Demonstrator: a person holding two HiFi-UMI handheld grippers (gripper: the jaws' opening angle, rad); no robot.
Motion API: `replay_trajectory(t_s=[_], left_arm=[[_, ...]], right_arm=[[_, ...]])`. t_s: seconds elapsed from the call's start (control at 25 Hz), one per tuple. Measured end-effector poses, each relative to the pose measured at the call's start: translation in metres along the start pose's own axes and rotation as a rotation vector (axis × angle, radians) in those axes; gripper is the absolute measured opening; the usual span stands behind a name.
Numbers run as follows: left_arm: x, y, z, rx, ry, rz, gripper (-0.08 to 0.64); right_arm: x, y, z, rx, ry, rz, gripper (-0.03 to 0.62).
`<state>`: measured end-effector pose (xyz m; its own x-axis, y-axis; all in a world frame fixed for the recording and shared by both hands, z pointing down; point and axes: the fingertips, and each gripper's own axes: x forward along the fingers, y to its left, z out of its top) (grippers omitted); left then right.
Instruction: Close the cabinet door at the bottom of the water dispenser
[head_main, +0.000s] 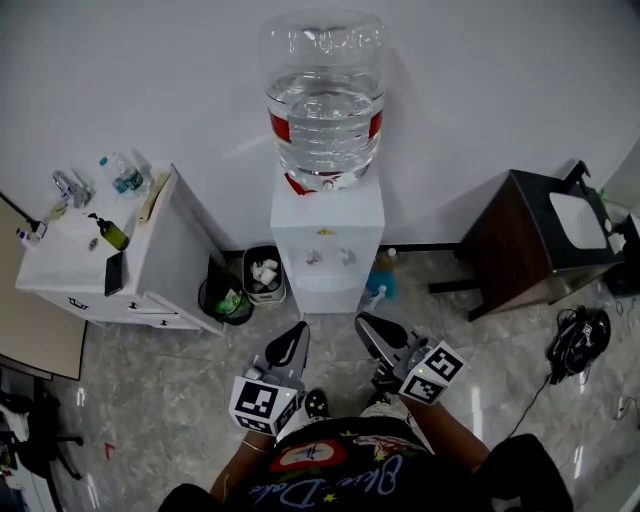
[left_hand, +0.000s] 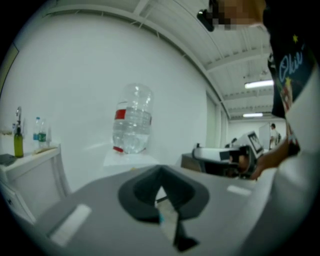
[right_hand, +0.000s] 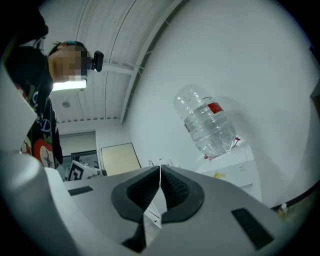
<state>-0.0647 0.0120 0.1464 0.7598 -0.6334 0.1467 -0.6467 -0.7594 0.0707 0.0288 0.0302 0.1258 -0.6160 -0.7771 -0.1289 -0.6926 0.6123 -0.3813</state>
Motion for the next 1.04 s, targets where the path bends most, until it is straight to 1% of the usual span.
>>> replay_trajectory(t_s=[0.12, 0.2, 0.32, 0.44, 0.56, 0.68, 0.88, 1.04], left_arm=[[-0.008, -0.006, 0.006, -0.016, -0.029, -0.019, -0.003], [-0.011, -0.009, 0.008, -0.012, -0.037, -0.031, -0.003], [-0.015, -0.011, 0.009, 0.002, -0.036, -0.052, -0.003], [-0.016, -0.009, 0.011, 0.009, -0.045, -0.063, -0.003], [-0.015, -0.004, 0.01, 0.014, -0.037, -0.066, -0.003], [-0.015, -0.001, 0.009, 0.01, -0.034, -0.072, -0.003], [-0.011, 0.001, 0.007, 0.0, -0.03, -0.088, -0.003], [-0.005, 0.0, 0.009, -0.01, -0.028, -0.1, -0.003]], right_arm=[[0.0, 0.017, 0.005, -0.034, -0.005, 0.009, 0.017], [0.001, 0.026, 0.007, -0.043, -0.014, 0.017, 0.017], [0.003, 0.031, -0.001, -0.065, 0.01, 0.008, 0.017], [0.004, 0.037, -0.002, -0.06, 0.003, 0.008, 0.017], [0.007, 0.041, -0.005, -0.075, 0.027, 0.002, 0.017], [0.009, 0.042, -0.008, -0.065, 0.04, -0.005, 0.017], [0.014, 0.049, -0.015, -0.069, 0.068, 0.021, 0.017], [0.018, 0.053, -0.014, -0.049, 0.066, 0.058, 0.017]])
